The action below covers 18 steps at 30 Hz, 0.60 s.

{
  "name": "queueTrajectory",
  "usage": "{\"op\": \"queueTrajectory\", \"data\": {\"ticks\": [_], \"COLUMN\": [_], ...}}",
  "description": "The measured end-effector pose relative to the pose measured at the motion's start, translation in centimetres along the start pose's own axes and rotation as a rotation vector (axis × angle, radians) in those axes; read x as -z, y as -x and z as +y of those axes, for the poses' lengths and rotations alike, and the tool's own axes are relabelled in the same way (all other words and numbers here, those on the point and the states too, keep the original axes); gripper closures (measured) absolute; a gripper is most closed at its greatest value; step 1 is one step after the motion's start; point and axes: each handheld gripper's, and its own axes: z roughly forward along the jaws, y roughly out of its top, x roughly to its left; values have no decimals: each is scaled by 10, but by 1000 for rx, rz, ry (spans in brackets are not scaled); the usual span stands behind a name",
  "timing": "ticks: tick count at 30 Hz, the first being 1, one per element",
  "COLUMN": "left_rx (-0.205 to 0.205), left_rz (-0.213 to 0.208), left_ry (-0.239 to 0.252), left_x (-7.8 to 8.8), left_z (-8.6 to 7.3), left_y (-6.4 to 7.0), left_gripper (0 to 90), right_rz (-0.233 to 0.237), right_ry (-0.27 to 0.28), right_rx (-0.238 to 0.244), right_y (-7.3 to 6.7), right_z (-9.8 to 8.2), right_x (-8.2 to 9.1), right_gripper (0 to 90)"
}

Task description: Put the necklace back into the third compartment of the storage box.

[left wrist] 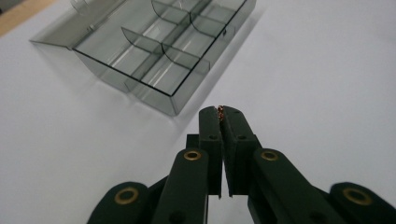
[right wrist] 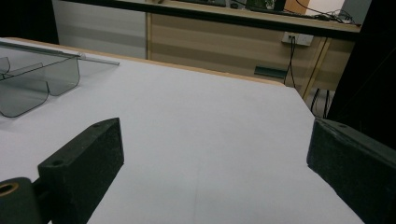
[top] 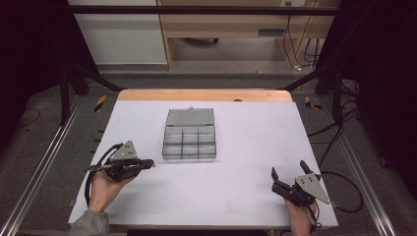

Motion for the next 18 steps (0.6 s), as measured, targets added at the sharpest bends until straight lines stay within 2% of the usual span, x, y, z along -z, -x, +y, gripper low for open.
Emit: {"op": "queueTrajectory", "data": {"ticks": [1, 2, 3, 6, 7, 8, 9, 10, 11, 15, 18], "left_rx": [11, 11, 20, 29, 44, 44, 66, 66, 91, 108, 124], "left_rz": [11, 11, 20, 39, 49, 49, 57, 57, 63, 84, 119], "left_ry": [30, 30, 56, 74, 107, 107, 143, 143, 179, 214, 245], "left_x": [2, 2, 3, 5, 6, 6, 8, 8, 10, 14, 18], "left_z": [0, 0, 0, 0, 1, 1, 0, 0, 0, 0, 1], "left_y": [2, 2, 3, 5, 6, 6, 7, 7, 6, 6, 8], "left_gripper": [864, 864, 864, 864, 864, 864, 863, 864, 864, 864, 864], "right_rz": [0, 0, 0, 0, -1, -1, -1, 0, 0, -1, -1], "right_ry": [0, 0, 0, 1, 1, 1, 1, 1, 1, 1, 1], "right_rx": [0, 0, -1, -1, -2, -2, -1, -2, -1, -2, -3], "right_y": [0, 0, 0, 0, 0, 0, 0, 0, 0, 0, 0], "right_z": [0, 0, 0, 0, 0, 0, 0, 0, 0, 0, 0], "right_x": [0, 0, 0, 0, 0, 0, 0, 0, 0, 0, 0], "right_gripper": [43, 43, 43, 43, 43, 43, 43, 43, 43, 43, 43]}}
